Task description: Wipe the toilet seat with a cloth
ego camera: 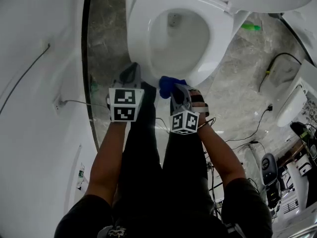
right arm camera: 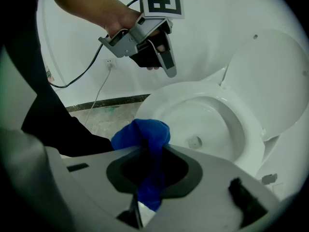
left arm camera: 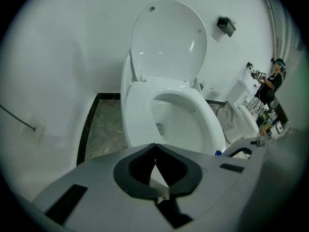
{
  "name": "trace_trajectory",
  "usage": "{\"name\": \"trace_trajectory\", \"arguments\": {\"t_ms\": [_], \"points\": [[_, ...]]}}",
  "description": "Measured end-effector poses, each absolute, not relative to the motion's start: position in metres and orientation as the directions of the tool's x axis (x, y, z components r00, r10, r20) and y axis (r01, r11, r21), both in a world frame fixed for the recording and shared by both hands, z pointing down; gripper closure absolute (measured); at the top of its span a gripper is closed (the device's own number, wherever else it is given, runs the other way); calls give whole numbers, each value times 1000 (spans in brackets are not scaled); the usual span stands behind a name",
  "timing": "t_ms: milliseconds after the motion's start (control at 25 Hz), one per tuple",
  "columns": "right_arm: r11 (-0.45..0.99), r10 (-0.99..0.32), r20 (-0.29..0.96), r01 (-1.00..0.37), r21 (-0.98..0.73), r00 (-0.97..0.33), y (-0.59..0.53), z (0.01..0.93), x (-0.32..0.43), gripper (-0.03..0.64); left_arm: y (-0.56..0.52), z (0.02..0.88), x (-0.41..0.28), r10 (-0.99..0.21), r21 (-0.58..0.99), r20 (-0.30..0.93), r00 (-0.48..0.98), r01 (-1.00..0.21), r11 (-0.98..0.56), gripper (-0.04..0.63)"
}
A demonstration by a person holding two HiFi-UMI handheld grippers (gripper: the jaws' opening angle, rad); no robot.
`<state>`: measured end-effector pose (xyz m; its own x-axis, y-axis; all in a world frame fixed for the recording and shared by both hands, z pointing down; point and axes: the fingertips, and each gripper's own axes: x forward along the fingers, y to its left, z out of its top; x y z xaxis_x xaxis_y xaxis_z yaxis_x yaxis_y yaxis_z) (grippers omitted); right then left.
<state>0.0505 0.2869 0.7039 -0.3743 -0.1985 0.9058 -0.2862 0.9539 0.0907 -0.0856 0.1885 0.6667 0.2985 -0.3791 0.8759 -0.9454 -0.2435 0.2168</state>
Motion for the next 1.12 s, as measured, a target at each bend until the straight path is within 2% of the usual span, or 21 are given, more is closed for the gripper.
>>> {"name": "trace_trajectory", "arguments": {"t_ms": [240, 480, 1120], "points": [[946, -217, 887, -311, 89, -408, 275, 703, 2, 560, 194, 666, -110, -392, 209, 878, 275, -957, -203, 586], [958, -243, 872, -245, 147, -425, 254, 704, -47, 560, 195, 668, -131, -402, 193, 882, 245, -967, -166, 586], [911, -366, 820, -348, 220, -440, 136, 700, -99, 560, 204, 664, -139, -414, 201, 880, 233, -972, -121, 586]]}}
